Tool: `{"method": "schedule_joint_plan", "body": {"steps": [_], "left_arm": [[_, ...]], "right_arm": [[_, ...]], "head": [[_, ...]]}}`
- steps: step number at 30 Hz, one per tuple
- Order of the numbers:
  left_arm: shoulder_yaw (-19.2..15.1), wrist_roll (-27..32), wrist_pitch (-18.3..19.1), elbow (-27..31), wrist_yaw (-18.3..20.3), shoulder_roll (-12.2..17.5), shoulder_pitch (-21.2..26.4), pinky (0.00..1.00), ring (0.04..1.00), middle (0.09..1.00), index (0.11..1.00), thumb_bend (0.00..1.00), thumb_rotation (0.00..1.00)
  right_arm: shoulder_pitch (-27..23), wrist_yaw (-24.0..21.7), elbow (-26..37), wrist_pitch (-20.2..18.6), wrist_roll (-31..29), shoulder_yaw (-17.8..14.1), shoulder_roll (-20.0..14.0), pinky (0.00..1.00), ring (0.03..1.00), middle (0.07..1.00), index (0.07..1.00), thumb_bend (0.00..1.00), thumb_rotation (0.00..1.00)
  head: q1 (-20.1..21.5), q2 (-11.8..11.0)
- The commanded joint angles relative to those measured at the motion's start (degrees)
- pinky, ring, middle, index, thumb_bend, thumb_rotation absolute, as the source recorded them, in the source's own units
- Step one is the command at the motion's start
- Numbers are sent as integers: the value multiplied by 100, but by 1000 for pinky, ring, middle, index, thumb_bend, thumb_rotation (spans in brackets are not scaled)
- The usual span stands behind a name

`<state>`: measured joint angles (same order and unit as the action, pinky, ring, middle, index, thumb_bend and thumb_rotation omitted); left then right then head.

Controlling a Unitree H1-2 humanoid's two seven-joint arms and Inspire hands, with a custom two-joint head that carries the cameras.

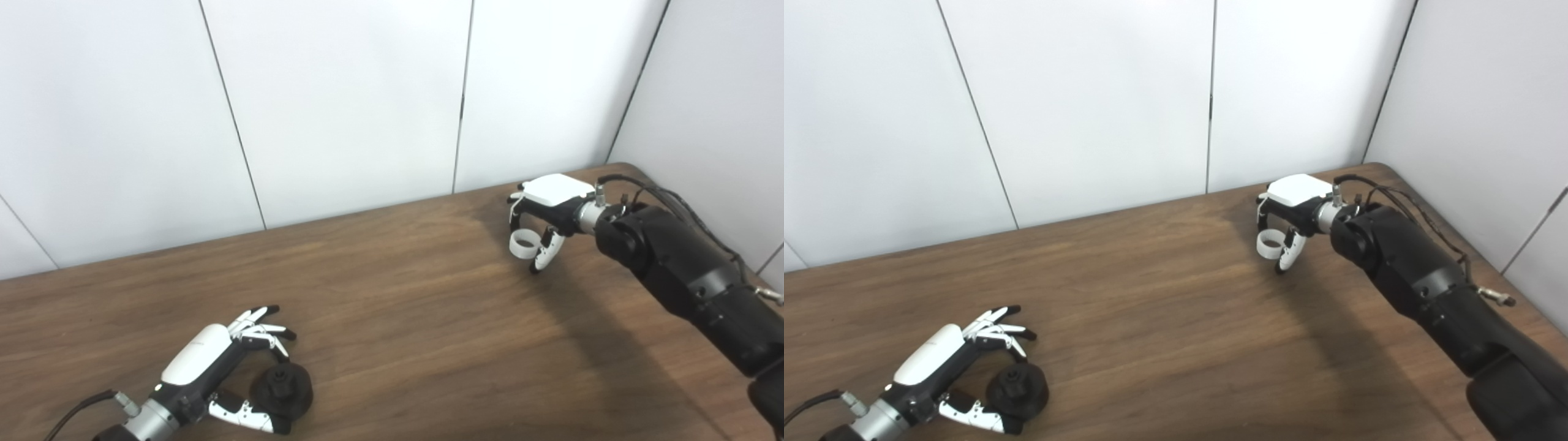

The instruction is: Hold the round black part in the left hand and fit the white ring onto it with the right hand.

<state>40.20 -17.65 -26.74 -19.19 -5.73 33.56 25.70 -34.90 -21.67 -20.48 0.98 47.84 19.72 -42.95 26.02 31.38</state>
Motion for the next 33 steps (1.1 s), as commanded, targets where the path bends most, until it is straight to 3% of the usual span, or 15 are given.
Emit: {"method": "schedule_joint_plan", "body": {"steps": [1, 33], "left_arm": [[-58, 37, -19, 123, -30, 156, 102, 1000, 978, 786, 481, 525, 63], [-121, 81, -19, 130, 85, 149, 102, 1000, 982, 789, 481, 524, 64]], "right_arm": [[-113, 63, -10, 63, 2, -70, -223, 1000, 1000, 929, 651, 942, 225], [-57, 2, 69, 16, -32, -164, -288, 1000, 1000, 930, 654, 969, 220]], "head": [[-3, 4], [9, 4]]}}
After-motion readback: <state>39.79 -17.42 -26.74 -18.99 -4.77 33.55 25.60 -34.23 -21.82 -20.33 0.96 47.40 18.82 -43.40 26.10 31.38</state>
